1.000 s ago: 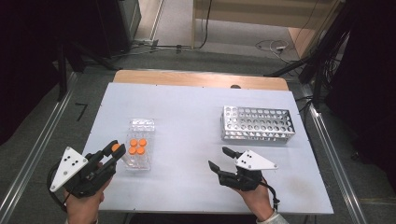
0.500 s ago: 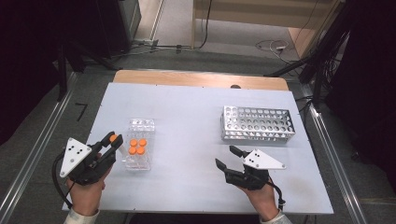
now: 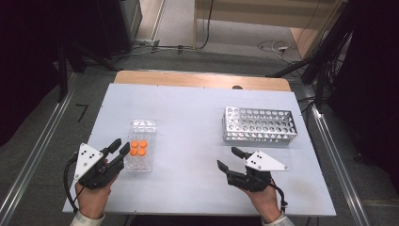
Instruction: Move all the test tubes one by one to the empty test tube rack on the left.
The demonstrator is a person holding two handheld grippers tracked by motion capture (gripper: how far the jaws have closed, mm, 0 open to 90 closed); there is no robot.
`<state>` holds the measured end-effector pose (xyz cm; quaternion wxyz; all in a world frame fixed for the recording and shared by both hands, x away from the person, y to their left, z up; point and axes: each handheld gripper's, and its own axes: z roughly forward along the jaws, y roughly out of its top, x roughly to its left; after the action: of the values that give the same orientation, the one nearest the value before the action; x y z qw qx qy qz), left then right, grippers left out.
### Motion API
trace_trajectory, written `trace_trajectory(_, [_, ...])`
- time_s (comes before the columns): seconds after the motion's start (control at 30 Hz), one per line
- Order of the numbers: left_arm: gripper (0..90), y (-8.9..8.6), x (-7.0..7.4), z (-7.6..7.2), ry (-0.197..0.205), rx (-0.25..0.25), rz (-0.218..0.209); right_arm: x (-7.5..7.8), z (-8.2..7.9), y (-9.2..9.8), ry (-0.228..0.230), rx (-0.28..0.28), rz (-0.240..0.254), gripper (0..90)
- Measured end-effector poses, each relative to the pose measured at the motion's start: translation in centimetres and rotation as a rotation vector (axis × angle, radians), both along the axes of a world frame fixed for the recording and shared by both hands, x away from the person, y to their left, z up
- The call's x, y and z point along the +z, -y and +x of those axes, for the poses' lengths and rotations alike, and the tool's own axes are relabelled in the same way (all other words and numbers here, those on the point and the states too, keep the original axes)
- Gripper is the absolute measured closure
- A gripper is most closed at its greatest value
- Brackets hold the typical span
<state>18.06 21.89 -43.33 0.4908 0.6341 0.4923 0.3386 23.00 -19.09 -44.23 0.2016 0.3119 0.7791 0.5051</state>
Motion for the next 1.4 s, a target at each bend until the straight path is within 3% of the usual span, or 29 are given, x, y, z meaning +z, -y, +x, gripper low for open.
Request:
trace_trajectory(0.47, [44.9, -0.3, -0.1, -0.4, 0.008, -0.001, -0.021, -0.2, 0.4, 0.8, -0.003, -0.027, -0.001, 31.6])
trace_trajectory(0.7, [33.8, -0.5, -0.3, -0.9, 0.011, -0.001, -0.052, -0.4, 0.8, 3.2, -0.017, -0.093, 0.013, 31.4])
trace_trajectory(1.0, [28.5, -1.3, -0.8, -1.8, 0.014, 0.014, -0.058, -1.0, 1.2, 7.2, -0.03, -0.209, 0.027, 31.2])
trace_trajectory(1.4, [25.7, -1.2, -1.7, -2.2, 0.018, 0.016, -0.054, -1.1, 1.0, 9.4, -0.03, -0.272, 0.032, 29.8])
